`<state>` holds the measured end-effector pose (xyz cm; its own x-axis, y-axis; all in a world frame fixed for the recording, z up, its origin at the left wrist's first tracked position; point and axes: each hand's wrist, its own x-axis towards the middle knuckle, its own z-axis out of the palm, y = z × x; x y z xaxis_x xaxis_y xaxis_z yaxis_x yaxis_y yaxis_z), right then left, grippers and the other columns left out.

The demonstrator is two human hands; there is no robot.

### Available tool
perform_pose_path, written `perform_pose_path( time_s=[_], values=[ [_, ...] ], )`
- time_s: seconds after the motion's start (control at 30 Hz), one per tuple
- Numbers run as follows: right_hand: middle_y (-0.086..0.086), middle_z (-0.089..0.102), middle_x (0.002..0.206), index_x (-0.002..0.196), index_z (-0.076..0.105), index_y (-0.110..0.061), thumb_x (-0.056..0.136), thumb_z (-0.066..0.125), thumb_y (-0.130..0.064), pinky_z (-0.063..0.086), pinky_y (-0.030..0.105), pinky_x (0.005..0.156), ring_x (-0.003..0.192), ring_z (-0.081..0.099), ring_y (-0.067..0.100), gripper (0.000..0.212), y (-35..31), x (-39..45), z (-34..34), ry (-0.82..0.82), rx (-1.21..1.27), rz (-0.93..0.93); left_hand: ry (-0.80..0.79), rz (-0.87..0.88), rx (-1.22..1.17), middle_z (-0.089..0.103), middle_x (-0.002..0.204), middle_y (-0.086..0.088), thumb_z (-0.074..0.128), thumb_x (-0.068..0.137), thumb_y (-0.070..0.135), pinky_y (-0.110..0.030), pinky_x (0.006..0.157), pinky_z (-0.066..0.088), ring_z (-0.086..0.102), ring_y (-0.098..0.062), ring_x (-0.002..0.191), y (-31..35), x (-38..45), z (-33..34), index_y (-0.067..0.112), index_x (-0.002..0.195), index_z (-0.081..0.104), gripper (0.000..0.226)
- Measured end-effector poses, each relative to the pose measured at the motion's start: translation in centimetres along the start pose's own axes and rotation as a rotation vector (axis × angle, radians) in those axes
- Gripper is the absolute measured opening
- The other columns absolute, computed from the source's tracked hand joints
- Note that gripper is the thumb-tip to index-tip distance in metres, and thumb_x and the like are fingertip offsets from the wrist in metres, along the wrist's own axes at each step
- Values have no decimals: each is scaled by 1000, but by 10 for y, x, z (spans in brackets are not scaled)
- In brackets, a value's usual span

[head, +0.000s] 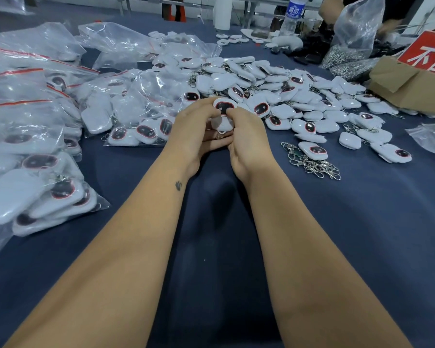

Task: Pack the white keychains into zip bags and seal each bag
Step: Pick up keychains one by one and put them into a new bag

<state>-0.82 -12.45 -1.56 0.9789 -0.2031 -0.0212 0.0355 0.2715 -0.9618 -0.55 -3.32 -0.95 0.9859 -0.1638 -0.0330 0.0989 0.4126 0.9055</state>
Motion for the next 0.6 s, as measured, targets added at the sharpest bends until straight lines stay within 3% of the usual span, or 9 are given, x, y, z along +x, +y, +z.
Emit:
perform_pose_path(
  time_s=[0.17,0.33,0.5,0.6],
  values=[
    [-3,61,56,78,58,-11,94,43,-6,43,19,46,47,56,5,23,-3,-2,-1,32,32,-19,-36,48,153,66,79,-1,47,90,0,-17,58,52,63,-7,67,-5,-2,6,13,114,68,34],
    [1,58,52,68,60,-11,93,41,-6,41,20,42,45,53,11,31,-5,-3,-3,92,136,-14,-52,109,330,69,87,2,51,92,5,-19,68,53,64,-3,71,-11,-3,10,21,111,69,31],
    [-3,63,58,72,62,-14,93,44,-8,45,26,53,52,58,10,29,-5,0,-1,73,96,19,9,27,131,68,90,-2,47,95,7,-23,64,56,67,-10,74,-5,-2,9,12,119,67,32],
    [2,65,70,75,65,-14,90,51,-10,47,26,63,63,58,14,21,-3,-2,0,1,30,16,39,-8,21,68,90,-9,49,95,13,-26,65,57,67,-12,66,-1,-1,5,7,120,67,31]
  ],
)
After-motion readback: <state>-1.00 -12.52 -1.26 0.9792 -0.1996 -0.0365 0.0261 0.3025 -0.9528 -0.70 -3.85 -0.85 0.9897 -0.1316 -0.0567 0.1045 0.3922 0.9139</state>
